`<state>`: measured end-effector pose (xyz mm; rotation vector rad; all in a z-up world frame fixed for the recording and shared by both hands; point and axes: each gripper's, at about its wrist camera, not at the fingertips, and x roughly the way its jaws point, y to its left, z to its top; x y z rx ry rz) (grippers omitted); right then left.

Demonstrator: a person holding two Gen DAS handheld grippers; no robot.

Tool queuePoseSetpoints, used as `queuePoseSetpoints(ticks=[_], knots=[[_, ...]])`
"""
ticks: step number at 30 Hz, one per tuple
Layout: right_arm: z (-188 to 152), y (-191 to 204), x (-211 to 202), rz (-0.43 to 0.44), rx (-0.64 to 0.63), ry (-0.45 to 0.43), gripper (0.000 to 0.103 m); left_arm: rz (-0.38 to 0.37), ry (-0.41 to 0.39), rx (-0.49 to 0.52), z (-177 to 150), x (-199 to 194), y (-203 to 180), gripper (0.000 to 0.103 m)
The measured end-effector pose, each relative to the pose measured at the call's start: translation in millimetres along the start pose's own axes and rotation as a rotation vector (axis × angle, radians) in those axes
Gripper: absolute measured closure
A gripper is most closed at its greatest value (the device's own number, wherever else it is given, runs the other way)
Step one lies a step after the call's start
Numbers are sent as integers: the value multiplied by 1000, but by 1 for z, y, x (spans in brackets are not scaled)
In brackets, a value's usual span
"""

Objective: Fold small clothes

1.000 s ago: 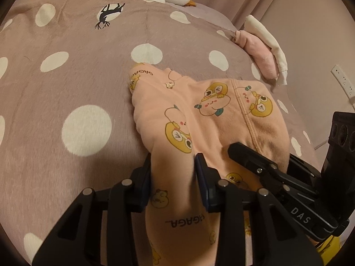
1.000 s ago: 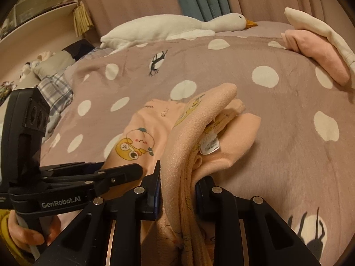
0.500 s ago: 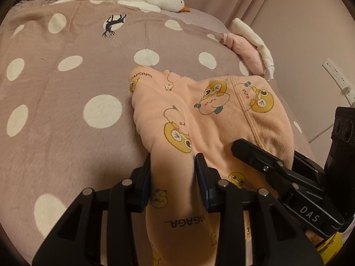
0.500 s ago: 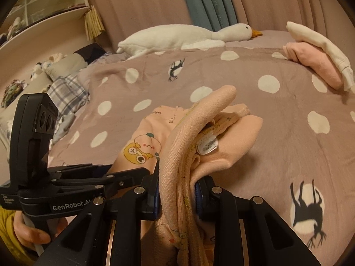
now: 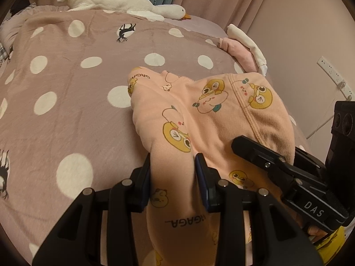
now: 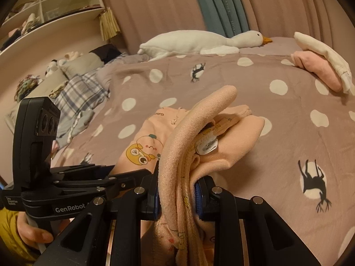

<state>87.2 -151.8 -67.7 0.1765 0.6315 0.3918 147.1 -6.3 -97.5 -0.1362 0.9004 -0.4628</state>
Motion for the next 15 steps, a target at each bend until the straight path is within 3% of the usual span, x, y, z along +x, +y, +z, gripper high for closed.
queuePoseSetpoints(ticks=[15], knots=[[-19,54,-13,8,-109,6,77,44,-26,-52,-42,-44,20,69]])
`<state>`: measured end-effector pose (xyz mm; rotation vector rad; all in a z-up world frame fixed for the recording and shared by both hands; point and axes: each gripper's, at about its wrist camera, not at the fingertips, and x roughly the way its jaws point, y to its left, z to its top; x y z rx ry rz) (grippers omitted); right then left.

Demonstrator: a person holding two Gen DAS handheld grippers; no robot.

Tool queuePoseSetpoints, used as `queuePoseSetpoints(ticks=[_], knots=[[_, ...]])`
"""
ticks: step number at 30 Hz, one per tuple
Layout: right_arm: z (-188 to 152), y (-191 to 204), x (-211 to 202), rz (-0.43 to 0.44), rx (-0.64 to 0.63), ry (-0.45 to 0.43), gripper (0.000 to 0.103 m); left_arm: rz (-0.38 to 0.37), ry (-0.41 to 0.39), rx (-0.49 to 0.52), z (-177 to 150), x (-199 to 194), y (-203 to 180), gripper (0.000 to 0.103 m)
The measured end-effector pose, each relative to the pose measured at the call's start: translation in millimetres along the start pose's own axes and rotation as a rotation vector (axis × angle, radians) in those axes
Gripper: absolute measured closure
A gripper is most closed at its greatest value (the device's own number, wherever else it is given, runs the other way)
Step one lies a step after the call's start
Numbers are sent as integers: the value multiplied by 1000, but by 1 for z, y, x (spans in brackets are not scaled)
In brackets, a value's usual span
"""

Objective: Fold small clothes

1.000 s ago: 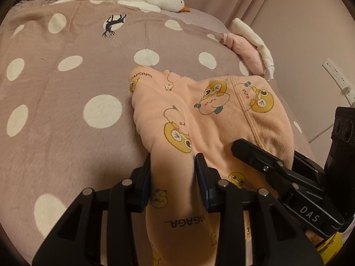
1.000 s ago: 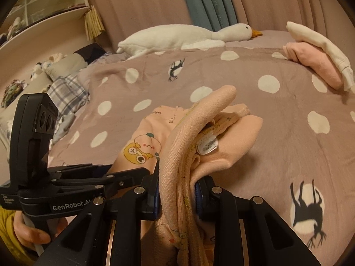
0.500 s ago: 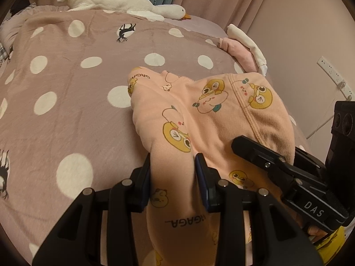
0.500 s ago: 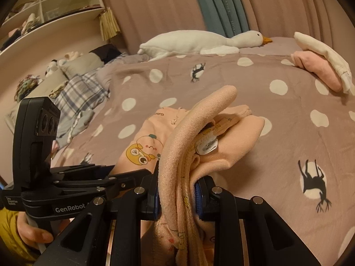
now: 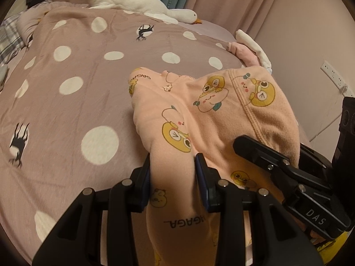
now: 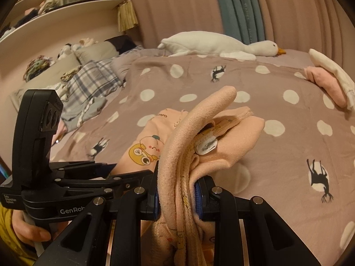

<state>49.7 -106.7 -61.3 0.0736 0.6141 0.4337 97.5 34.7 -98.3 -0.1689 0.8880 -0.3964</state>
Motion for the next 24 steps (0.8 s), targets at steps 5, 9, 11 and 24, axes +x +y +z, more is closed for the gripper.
queuePoseSetpoints(ticks=[5,9,11,24], knots=[[-4,14,0,29,-25,13,77,21,-9,-22,-10,-12,9,69],[-4,22,3,48,-35,22,77,32,-15,-36,-14,-19,13,69],[-5,26,3,55,-36,22,77,38,-19,-39,-15,-22,15,69],[-6,44,8,79,-52,38,77,57,-24,-64,-21,-30,26,69]])
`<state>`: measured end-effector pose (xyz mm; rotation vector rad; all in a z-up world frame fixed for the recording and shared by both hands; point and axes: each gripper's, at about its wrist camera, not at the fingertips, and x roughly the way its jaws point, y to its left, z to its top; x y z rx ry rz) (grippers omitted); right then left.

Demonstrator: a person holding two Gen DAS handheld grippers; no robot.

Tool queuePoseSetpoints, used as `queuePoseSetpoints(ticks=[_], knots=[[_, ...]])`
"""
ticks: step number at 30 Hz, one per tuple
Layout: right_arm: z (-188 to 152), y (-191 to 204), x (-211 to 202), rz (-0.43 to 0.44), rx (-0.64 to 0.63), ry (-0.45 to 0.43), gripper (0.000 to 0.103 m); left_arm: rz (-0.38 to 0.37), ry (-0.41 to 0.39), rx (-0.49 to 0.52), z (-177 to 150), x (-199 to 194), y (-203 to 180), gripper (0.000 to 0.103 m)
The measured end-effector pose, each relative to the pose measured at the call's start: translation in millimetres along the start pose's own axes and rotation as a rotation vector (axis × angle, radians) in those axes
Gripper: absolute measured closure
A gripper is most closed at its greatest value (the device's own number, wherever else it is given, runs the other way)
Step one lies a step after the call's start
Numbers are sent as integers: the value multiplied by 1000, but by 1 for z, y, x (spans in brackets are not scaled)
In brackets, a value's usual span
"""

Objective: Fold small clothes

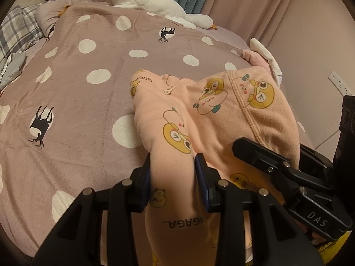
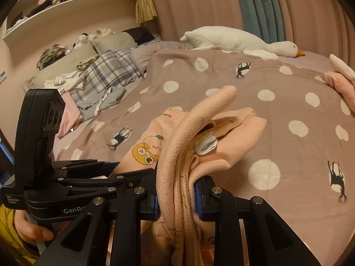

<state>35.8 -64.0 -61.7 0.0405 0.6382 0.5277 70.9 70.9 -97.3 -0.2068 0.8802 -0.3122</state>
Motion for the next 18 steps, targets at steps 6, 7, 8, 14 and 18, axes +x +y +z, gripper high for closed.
queuePoseSetpoints(ticks=[6,7,8,14,18], knots=[[1,4,3,1,-11,11,77,1,3,-7,-1,0,2,69],[2,4,3,1,-12,13,77,2,4,-10,-2,1,3,69],[1,5,4,0,-12,14,77,3,4,-12,-2,0,3,69],[1,9,10,3,-13,27,77,9,9,-22,-5,2,9,69],[2,12,13,2,-20,36,77,11,11,-29,-5,3,11,69]])
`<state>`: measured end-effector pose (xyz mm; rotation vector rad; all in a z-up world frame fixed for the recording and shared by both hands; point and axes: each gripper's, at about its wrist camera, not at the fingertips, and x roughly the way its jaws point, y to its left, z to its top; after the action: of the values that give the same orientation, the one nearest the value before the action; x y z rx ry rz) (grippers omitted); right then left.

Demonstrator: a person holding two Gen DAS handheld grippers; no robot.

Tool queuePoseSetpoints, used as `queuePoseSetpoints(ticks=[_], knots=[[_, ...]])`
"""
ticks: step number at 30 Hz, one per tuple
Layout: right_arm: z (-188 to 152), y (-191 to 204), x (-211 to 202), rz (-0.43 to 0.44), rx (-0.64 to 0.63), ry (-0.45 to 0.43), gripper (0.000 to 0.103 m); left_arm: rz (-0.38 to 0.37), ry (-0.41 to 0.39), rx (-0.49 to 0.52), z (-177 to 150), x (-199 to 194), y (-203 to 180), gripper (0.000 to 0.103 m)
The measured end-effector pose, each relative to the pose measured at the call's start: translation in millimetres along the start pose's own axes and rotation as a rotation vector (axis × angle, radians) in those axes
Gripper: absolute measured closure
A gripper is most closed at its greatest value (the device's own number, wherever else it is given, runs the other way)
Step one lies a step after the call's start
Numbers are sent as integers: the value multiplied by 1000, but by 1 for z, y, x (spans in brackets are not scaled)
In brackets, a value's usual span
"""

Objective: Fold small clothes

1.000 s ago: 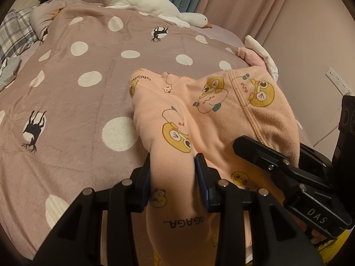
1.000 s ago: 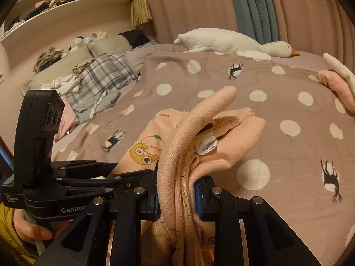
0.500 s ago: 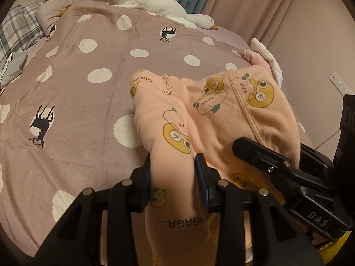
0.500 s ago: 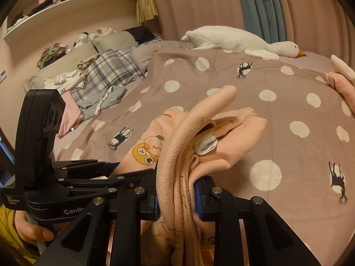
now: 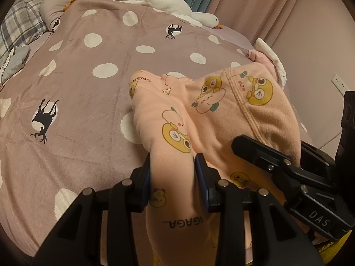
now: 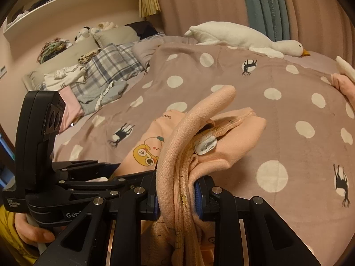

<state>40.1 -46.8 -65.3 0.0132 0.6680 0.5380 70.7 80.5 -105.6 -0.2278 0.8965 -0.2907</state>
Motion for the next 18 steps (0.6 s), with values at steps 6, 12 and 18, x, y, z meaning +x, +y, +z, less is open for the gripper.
queuePoseSetpoints(ticks=[6,12,18], knots=[[3,2,5,-3,-10,10,77,-6,0,-13,1,2,5,69],[4,6,11,-15,-21,26,77,-12,7,-20,3,6,11,69],[5,8,16,-13,-20,38,77,-13,9,-36,3,8,17,69]])
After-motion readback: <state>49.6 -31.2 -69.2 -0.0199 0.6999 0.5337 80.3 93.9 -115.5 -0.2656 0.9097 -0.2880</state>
